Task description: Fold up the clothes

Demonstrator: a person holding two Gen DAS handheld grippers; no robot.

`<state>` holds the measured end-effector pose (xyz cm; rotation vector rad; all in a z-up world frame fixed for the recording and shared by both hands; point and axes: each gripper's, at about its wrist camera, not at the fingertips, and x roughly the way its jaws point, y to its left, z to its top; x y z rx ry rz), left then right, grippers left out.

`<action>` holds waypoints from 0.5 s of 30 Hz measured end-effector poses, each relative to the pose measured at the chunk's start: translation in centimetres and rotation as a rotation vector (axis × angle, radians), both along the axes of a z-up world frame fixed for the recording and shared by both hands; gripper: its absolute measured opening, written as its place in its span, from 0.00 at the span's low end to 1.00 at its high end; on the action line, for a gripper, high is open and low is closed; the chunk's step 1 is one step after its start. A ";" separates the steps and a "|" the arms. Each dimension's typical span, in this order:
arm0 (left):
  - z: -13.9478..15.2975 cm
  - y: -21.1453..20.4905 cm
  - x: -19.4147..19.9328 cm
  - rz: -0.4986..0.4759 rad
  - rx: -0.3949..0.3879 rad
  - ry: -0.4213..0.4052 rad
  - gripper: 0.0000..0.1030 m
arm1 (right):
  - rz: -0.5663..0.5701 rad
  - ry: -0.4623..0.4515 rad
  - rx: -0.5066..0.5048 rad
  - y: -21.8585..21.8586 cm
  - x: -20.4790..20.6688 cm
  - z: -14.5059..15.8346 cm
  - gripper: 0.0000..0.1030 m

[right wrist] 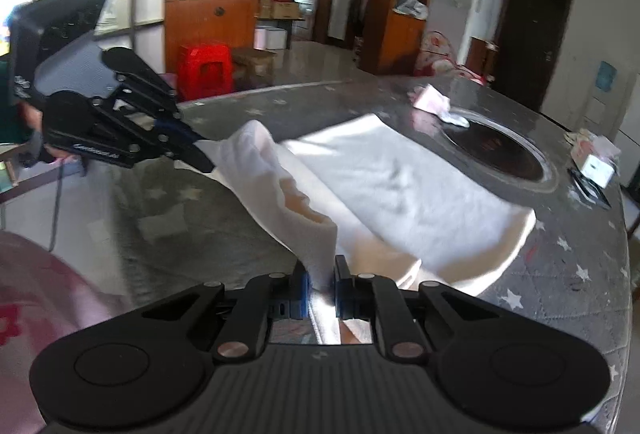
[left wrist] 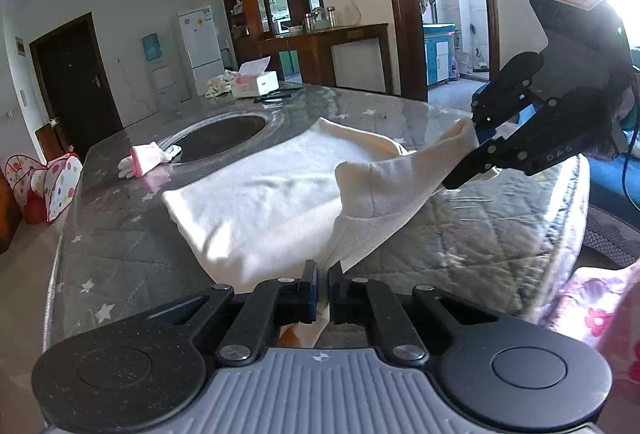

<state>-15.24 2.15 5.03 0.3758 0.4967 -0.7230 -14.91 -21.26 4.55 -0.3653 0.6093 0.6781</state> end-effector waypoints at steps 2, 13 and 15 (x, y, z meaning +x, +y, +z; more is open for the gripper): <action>0.8 0.4 -1.2 -0.010 -0.009 0.000 0.06 | 0.022 0.000 -0.002 0.1 -1.3 0.9 0.09; 4.1 1.3 -7.5 -0.044 -0.032 -0.006 0.06 | 0.098 0.061 0.000 0.8 -8.2 5.1 0.09; 4.3 1.0 -7.0 -0.041 -0.032 -0.022 0.05 | 0.077 0.055 0.007 0.5 -7.6 5.5 0.09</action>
